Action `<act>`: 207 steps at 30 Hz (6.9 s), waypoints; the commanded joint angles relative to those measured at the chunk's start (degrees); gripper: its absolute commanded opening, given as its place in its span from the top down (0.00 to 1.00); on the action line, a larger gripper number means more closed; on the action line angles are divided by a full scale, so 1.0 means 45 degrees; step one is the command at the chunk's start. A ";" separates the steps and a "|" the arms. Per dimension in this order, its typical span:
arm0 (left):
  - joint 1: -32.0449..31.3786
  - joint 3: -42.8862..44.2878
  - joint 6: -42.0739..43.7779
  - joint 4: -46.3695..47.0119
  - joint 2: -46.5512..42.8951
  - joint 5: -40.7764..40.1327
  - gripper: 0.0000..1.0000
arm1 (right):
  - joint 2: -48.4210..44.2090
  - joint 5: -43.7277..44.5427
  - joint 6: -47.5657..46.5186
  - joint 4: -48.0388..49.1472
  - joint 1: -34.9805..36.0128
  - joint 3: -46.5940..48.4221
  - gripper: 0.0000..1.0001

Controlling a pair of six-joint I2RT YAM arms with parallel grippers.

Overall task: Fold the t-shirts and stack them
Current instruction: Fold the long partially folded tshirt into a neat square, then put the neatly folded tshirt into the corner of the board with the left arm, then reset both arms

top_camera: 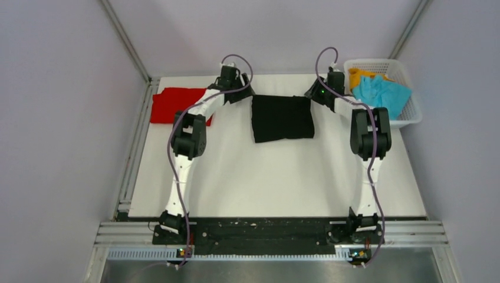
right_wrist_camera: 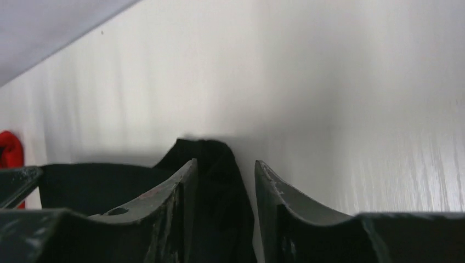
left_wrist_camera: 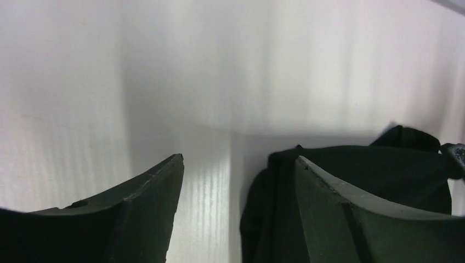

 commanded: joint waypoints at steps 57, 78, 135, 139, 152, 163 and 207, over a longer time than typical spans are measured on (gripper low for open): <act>-0.3180 -0.1159 0.2222 -0.4282 -0.0715 -0.3758 1.00 | -1.1709 -0.5489 0.0369 0.2995 -0.0005 -1.1035 0.01; -0.0587 -0.4465 1.2353 0.0179 -0.5294 -0.8332 1.00 | -1.4545 -0.1106 -0.1383 -0.0025 -0.0008 -1.1645 0.01; 0.0935 -0.2244 1.6613 -0.0925 -0.7612 -0.8245 1.00 | -1.3430 0.2033 -0.1157 -0.1545 -0.0010 -1.1049 0.01; 0.1609 -0.2503 1.6521 -0.0579 -0.7061 -0.8088 1.00 | -1.3437 0.2084 -0.1158 -0.1630 -0.0019 -1.1027 0.01; 0.3224 -0.2782 1.6940 0.2928 -0.4249 -0.6123 1.00 | -1.3023 0.2661 -0.0995 -0.1680 -0.0015 -1.1011 0.01; 0.3744 -0.1859 1.5666 0.4925 -0.2327 -0.7561 0.80 | -1.2182 0.2784 -0.0925 -0.1659 -0.0008 -1.0751 0.01; -0.1112 -2.0845 0.0263 0.1895 -2.2100 -0.5067 0.01 | -2.0232 0.4312 -0.0364 -0.4019 -0.0011 -1.4059 0.01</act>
